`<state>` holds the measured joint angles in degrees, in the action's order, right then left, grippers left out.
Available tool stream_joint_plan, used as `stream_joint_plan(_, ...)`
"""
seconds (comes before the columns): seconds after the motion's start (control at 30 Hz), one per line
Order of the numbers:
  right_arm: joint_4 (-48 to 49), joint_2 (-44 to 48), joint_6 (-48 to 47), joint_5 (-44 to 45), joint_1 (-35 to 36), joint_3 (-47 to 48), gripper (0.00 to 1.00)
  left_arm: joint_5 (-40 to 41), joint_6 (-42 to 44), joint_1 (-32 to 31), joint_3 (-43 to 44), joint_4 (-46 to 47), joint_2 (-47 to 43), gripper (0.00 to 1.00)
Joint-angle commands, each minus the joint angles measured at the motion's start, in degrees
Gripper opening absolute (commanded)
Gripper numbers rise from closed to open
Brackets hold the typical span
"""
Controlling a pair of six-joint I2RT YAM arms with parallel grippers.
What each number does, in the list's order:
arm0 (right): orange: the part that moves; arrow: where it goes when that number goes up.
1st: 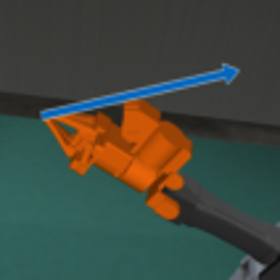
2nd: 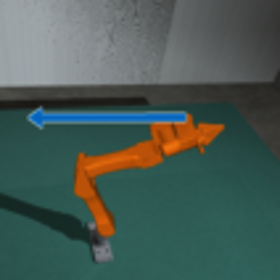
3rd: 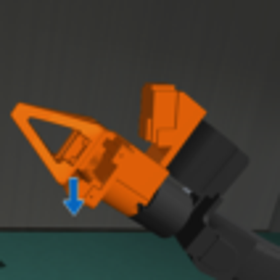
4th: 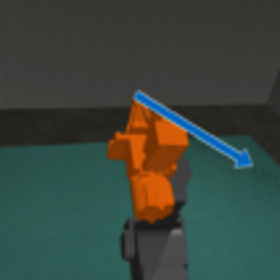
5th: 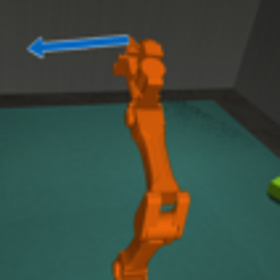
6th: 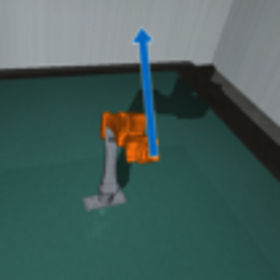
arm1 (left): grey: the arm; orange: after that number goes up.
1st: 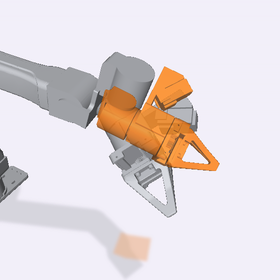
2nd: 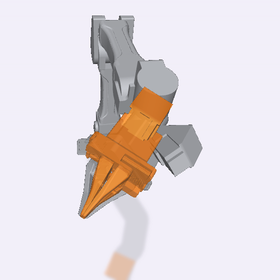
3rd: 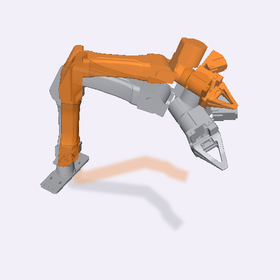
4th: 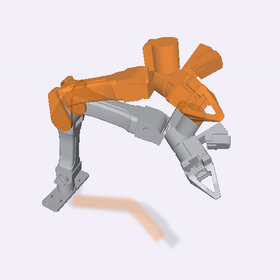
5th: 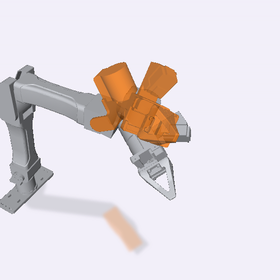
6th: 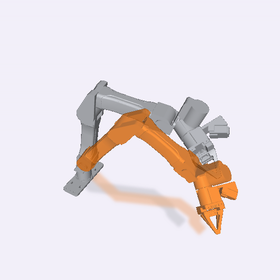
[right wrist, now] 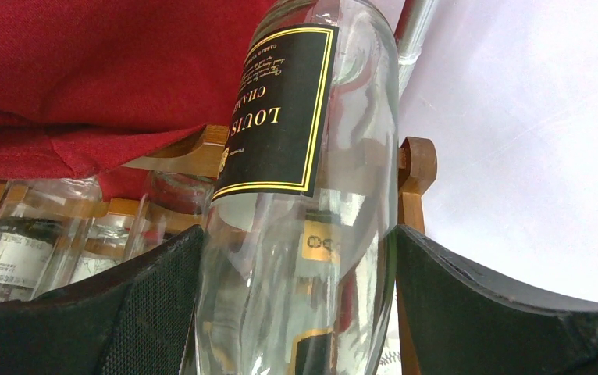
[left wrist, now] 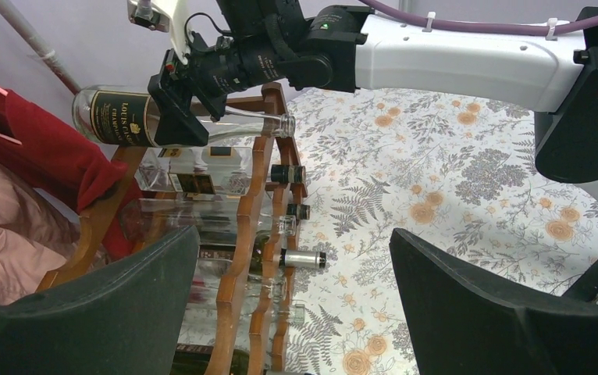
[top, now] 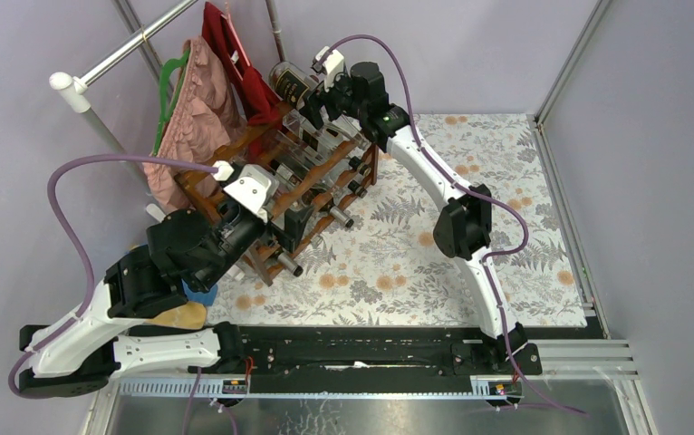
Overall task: Put the wine bottle on the wine rack
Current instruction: Place the wine bottle in the wine rack.
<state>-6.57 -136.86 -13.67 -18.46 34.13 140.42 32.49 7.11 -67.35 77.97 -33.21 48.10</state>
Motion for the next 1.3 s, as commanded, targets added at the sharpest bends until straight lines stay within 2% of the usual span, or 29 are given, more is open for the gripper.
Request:
stream_joint_plan(0.0,0.0,3.3,1.9,-0.9,1.6,3.1,0.62,-1.0,-0.5,0.0,1.5,2.9,0.1,0.99)
stream_joint_plan(0.13,0.0,3.9,2.6,-1.6,1.7,4.2,0.74,-2.6,-0.9,0.0,2.0,3.3,0.4,0.99)
stream_joint_plan(0.3,0.0,4.7,3.1,-2.1,1.7,4.1,0.82,-4.0,-1.4,0.0,2.2,3.9,0.6,0.99)
stream_joint_plan(0.53,-0.2,4.7,3.2,-2.2,1.6,3.5,0.83,-4.3,-2.1,0.0,2.1,3.8,0.3,0.99)
stream_joint_plan(0.73,0.1,4.9,4.4,-3.6,1.7,4.4,0.91,-4.3,-2.1,0.0,2.2,3.8,0.1,0.99)
stream_joint_plan(1.27,0.2,5.0,6.1,-6.2,1.7,5.2,0.99,-4.4,-2.2,0.0,1.8,3.8,0.1,0.99)
